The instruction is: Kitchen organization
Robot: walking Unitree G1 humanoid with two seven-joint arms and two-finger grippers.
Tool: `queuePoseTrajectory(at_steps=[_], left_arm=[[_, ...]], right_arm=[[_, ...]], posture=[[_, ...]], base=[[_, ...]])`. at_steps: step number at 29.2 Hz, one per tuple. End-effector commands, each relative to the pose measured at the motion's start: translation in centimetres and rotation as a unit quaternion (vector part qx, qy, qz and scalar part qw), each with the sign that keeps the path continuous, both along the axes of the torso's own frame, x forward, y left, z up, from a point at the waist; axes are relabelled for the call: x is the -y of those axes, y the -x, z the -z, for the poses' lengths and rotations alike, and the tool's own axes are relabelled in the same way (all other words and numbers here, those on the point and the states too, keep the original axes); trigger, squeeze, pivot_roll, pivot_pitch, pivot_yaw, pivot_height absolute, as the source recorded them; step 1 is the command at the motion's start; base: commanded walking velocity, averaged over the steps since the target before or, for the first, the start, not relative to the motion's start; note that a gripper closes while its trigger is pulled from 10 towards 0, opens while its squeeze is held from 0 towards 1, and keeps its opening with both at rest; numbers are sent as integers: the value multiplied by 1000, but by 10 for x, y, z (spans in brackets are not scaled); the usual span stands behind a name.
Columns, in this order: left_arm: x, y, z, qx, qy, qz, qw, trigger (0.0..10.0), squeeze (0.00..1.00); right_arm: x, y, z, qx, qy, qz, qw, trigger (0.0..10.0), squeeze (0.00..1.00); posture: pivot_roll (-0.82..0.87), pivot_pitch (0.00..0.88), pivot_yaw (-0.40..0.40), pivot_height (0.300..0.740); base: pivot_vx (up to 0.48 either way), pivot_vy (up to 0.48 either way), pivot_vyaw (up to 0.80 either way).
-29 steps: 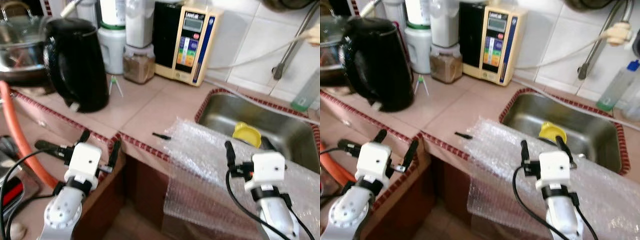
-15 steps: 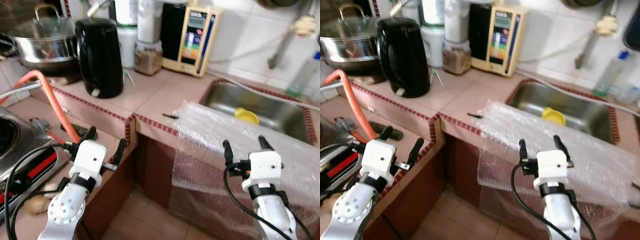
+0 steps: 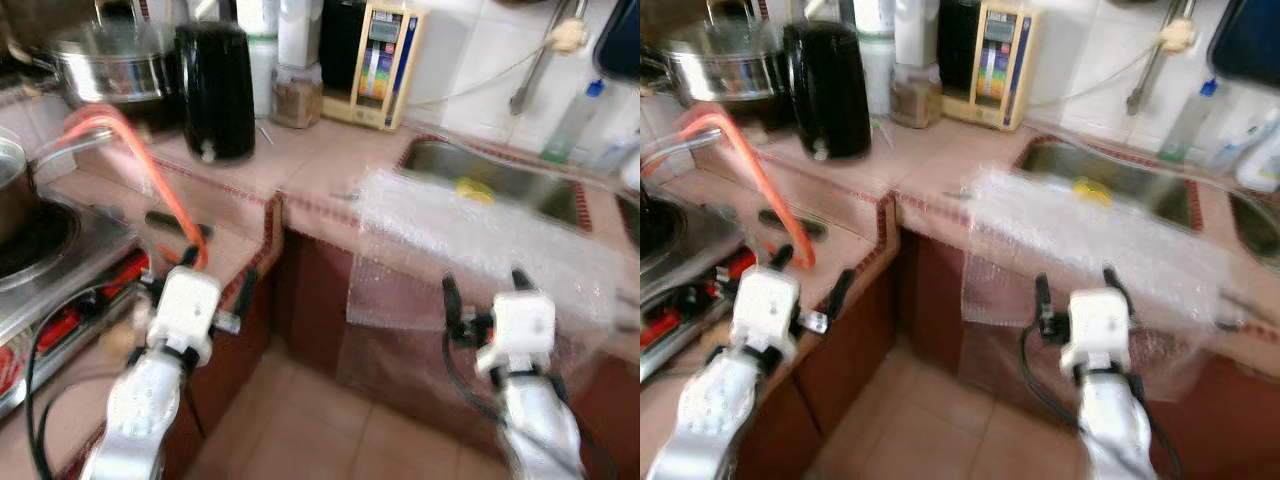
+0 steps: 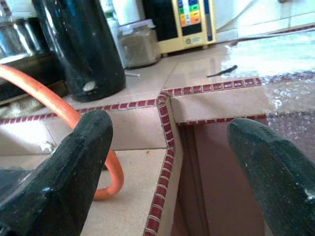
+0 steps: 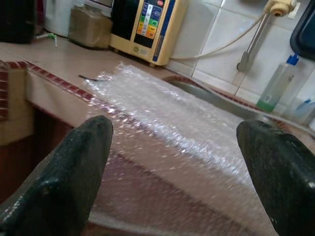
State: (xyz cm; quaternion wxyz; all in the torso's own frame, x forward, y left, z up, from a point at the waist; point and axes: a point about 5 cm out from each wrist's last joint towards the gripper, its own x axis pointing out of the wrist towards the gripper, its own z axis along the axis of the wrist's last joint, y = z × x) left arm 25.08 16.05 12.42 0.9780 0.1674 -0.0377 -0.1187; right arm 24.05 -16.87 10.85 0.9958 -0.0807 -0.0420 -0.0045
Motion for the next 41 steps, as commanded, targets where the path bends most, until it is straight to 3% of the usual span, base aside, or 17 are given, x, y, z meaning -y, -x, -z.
queuePoseTrajectory(at_steps=[1, 3, 5, 8, 9, 12, 21, 22, 23, 24, 25, 26, 27, 30, 33, 41], left_arm=[[13, -3, 6, 0, -14, 26, 1000, 10000, 0], [24, -1, 26, -28, -27, 72, 997, 10000, 0], [26, 2, 37, -48, -16, 98, 994, 10000, 0], [27, 2, 58, -81, -22, 101, 991, 10000, 0], [28, 0, 76, -109, -32, 105, 988, 10000, 0], [31, 0, 98, -147, -45, 101, 983, 10000, 0], [33, 6, 135, -211, -94, 97, 968, 10000, 0], [32, 10, 148, -247, -103, 88, 960, 10000, 0], [30, 17, 162, -286, -132, 83, 945, 10000, 0], [30, 17, 162, -286, -132, 83, 945, 10000, 0], [25, 24, 174, -321, -155, 72, 931, 10000, 0], [20, 31, 183, -350, -182, 62, 917, 10000, 0], [20, 31, 183, -350, -182, 62, 917, 10000, 0], [12, 47, 196, -410, -180, 49, 893, 10000, 0], [5, 55, 202, -438, -174, 41, 881, 10000, 0], [-3, 58, 204, -464, -153, 18, 872, 10000, 0]], right_arm=[[8, -4, 12, -24, -2, 11, 1000, 10000, 1000], [16, -5, 42, -83, -13, 26, 996, 10000, 1000], [19, -4, 53, -103, -11, 28, 994, 10000, 1000], [20, -1, 72, -133, -2, 20, 991, 10000, 1000], [22, 1, 87, -163, -14, 23, 986, 10000, 1000], [23, 7, 111, -214, -19, 28, 976, 10000, 965], [21, 17, 142, -291, -32, 23, 956, 10000, 851], [20, 21, 152, -320, -29, 20, 947, 10000, 541], [18, 29, 163, -359, -12, 6, 933, 10000, 125], [18, 29, 163, -359, -12, 6, 933, 10000, 125], [18, 37, 171, -393, -2, -1, 919, 10000, 0], [19, 46, 179, -424, 7, -9, 906, 10000, 0], [19, 46, 179, -424, 7, -9, 906, 10000, 0], [24, 64, 192, -477, 16, -1, 878, 10000, 0], [24, 75, 198, -505, 20, -9, 863, 10000, 0], [20, 76, 200, -510, -3, -3, 860, 10000, 0]], posture=[[230, 0, -101, 740], [222, 0, -108, 740], [223, 0, -110, 740], [220, 0, -115, 740], [215, 0, -118, 740], [204, 0, -118, 740], [202, 0, -120, 740], [205, 0, -122, 740], [198, 0, -119, 740], [198, 0, -119, 740], [190, 0, -116, 740], [187, 0, -115, 740], [187, 0, -115, 740], [184, 0, -116, 740], [175, 0, -112, 740], [175, 0, -107, 740]], base=[[0, 0, 0], [0, 0, -200], [0, 0, -406], [0, 0, -402], [0, 0, 0], [0, 0, 0], [0, 0, 0], [0, 0, 0], [0, 0, 0], [0, 0, 0], [0, 0, 0], [0, 0, 0], [0, 0, 0], [0, 0, 0], [0, 0, -469], [0, 0, -800]])
